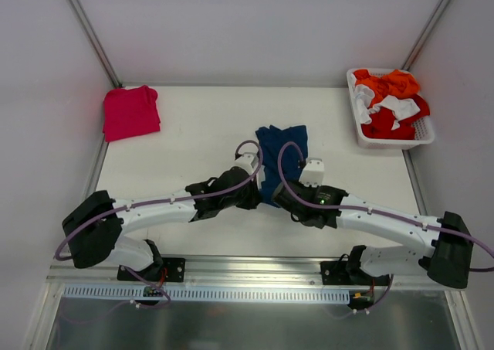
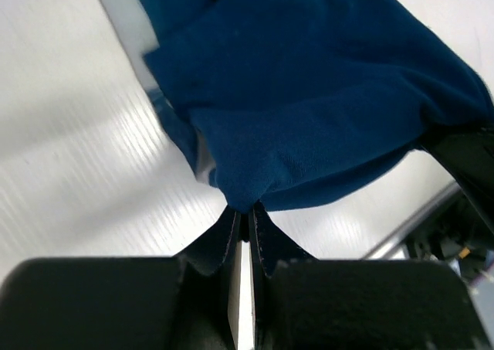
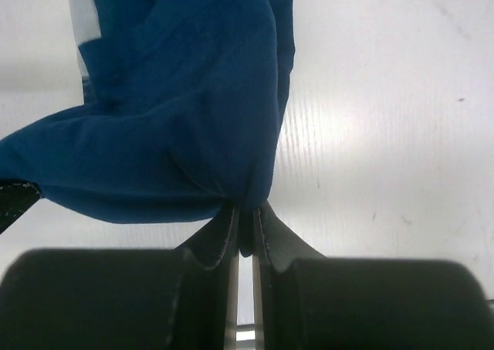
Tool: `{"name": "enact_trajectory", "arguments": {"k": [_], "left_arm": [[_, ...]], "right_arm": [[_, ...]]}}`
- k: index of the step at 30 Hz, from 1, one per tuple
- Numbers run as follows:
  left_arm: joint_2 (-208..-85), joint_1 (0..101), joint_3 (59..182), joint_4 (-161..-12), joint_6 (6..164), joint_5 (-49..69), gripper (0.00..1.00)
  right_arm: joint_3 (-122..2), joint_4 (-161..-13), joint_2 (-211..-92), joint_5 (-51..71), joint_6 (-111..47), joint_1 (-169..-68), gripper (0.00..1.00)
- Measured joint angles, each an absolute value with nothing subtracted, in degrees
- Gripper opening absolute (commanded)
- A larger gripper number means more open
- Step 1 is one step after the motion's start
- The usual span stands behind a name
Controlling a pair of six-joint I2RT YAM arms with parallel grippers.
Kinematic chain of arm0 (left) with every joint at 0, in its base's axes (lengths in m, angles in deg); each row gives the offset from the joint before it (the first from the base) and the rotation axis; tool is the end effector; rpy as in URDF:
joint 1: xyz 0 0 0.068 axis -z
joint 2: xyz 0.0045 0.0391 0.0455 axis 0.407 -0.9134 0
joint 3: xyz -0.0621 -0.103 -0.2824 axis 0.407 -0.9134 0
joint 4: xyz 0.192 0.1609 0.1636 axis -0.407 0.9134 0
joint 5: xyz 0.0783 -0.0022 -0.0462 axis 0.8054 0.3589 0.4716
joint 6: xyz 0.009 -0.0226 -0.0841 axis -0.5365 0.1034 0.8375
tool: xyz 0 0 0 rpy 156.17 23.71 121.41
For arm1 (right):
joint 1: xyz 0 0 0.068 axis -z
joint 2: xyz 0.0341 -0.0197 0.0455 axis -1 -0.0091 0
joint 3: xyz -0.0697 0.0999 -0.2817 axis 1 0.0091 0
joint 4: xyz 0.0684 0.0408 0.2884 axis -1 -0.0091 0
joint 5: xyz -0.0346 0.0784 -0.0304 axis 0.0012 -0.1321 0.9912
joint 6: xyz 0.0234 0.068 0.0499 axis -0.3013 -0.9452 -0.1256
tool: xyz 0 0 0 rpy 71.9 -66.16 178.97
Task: Fold and stack the t-shirts
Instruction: Grab one side of the 2/3 rectangular tshirt with both arms, then fold the long partially folded tshirt into a neat square
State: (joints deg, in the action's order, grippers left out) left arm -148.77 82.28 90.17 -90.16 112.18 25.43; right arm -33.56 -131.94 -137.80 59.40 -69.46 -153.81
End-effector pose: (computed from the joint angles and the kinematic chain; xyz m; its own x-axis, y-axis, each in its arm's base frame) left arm 0.1942 -0.2955 0.2095 -0.7034 -0.0561 -0.7086 0.4414 0.7469 -0.4973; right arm 0.1559 0.2060 0.2391 -0.6624 -0.1675 -0.7302 -0.1222 0.9858 -0.1154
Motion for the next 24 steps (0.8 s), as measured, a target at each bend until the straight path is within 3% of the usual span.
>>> {"name": "enact_trajectory", "arguments": {"k": [14, 24], "left_arm": [[-159.5, 74.2, 101.3, -89.4, 105.3, 26.3, 0.00], [-170.5, 67.8, 115.8, -86.4, 101.4, 25.6, 0.00]], "right_arm": [[-38.4, -122.7, -146.8, 61.1, -56.1, -142.1, 0.01], [-47.0, -115.2, -156.5, 58.1, -45.3, -132.9, 0.01]]}}
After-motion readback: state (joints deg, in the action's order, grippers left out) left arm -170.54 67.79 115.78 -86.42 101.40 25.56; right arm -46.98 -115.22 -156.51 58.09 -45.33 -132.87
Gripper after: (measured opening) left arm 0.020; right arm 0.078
